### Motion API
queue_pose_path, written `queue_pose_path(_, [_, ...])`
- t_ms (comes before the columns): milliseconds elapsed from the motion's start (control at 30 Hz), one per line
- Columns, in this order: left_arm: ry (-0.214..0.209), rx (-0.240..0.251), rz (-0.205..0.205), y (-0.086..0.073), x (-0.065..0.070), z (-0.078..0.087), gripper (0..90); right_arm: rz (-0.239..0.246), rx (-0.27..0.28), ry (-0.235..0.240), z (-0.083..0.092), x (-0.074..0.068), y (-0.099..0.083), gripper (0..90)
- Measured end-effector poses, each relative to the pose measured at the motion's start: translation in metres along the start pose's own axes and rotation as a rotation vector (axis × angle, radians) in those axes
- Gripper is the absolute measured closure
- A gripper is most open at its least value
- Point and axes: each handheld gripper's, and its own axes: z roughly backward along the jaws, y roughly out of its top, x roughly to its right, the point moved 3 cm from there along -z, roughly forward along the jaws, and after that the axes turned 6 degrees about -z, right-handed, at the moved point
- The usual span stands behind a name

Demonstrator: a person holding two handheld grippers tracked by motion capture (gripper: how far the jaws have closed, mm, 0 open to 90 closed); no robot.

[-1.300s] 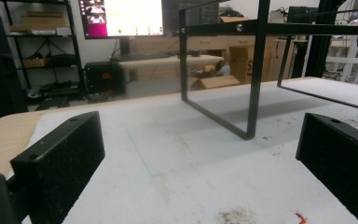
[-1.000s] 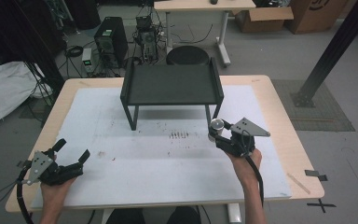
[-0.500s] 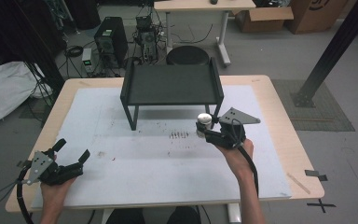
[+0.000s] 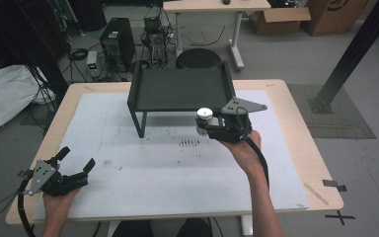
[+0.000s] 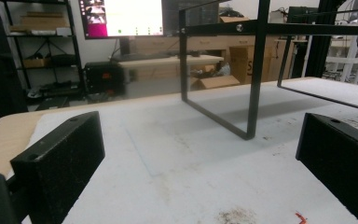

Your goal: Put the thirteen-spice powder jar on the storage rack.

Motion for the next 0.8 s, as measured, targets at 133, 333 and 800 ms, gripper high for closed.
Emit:
queue_pose_path(133, [0.0, 0.0, 0.0, 0.0, 0.0, 0.0, 1.5, 0.002, 0.0, 0.016, -0.004, 0.002, 0.008, 49.1])
queue_pose_path(333, [0.001, 0.0, 0.001, 0.0, 0.0, 0.0, 1.5, -0.001, 0.011, 0.03, -0.011, 0.008, 0.022, 49.1])
queue_pose_path(800, [0.001, -0.001, 0.001, 0.0, 0.0, 0.0, 1.5, -0.012, 0.018, 0.045, -0.032, 0.02, 0.047, 49.1])
